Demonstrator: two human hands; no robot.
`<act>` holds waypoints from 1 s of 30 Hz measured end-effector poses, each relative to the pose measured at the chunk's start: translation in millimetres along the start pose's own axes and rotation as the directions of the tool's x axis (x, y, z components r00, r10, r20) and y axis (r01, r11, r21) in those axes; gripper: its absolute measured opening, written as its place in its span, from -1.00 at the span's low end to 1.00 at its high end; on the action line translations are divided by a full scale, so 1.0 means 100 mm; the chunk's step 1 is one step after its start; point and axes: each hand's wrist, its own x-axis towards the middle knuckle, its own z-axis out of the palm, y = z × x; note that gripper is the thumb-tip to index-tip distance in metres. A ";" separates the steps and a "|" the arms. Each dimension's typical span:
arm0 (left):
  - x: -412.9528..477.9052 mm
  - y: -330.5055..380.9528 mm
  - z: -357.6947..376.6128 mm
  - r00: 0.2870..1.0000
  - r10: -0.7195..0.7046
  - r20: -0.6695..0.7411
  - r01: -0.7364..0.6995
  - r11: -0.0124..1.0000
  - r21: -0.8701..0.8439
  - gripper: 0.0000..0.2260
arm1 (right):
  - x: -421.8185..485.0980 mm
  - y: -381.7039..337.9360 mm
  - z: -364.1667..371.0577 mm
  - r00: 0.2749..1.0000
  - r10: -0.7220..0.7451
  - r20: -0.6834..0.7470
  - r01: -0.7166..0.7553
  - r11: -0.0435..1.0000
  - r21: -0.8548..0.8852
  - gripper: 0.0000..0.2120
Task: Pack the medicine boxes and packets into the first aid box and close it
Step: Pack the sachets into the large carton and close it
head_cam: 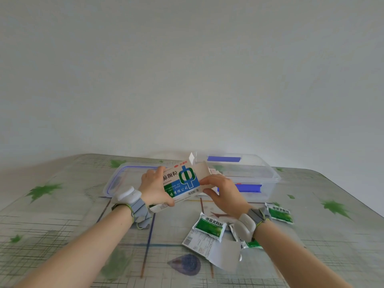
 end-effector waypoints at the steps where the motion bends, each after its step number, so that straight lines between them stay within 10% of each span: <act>1: 0.00 0.01 0.00 1.000 -0.007 -0.001 0.007 1.000 -0.007 -0.06 | 0.00 0.01 0.00 1.000 0.012 0.012 -0.012 1.000 -0.004 -0.80; 24: -0.07 0.12 0.16 0.997 -0.062 0.037 0.058 0.992 0.113 -0.11 | -0.38 0.18 0.03 0.965 0.208 -0.160 -0.220 0.974 -0.057 -0.74; 30: -0.09 0.03 0.08 0.995 -0.095 -0.010 0.095 0.989 0.113 -0.17 | -0.46 0.11 0.00 0.839 0.311 0.447 -0.234 0.947 -0.220 -0.67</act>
